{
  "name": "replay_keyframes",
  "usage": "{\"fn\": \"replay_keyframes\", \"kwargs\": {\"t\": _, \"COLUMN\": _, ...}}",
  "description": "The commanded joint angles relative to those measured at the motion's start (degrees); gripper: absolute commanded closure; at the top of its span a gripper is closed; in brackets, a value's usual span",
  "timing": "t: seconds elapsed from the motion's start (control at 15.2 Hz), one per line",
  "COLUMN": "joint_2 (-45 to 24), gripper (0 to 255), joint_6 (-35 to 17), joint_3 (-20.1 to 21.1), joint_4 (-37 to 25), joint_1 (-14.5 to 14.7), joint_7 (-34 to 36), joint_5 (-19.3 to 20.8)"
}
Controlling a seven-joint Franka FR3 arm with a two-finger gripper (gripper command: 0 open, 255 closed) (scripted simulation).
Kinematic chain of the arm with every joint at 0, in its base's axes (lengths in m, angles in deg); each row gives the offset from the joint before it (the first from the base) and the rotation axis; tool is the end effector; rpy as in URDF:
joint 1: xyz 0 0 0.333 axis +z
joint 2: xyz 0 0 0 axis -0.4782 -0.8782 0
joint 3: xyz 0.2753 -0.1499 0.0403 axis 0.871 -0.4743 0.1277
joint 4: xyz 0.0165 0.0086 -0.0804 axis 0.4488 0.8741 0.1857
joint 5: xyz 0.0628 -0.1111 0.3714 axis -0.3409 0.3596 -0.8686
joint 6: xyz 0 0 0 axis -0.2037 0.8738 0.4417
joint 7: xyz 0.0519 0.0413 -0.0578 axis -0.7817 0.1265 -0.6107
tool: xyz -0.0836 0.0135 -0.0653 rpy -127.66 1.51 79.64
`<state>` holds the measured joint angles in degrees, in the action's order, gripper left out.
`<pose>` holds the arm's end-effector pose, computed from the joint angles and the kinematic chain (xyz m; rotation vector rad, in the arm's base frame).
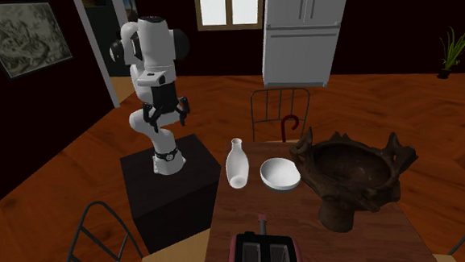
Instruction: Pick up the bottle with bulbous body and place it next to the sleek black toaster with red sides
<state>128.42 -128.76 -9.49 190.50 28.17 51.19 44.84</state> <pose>0.3141 0.0007 0.5978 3.0509 0.1003 0.1590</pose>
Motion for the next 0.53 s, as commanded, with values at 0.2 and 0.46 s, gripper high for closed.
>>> {"fn": "replay_keyframes", "kwargs": {"t": 0.2, "joint_2": -0.32, "gripper": 0, "joint_6": -2.51, "joint_3": 2.81, "joint_4": 2.51, "joint_1": 1.59, "joint_7": 2.89, "joint_5": -2.37}}
{"fn": "replay_keyframes", "kwargs": {"t": 0.46, "joint_2": -1.63, "gripper": 0, "joint_6": -6.18, "joint_3": 6.71, "joint_4": 5.09, "joint_1": 3.82, "joint_7": 6.70, "joint_5": -5.57}}
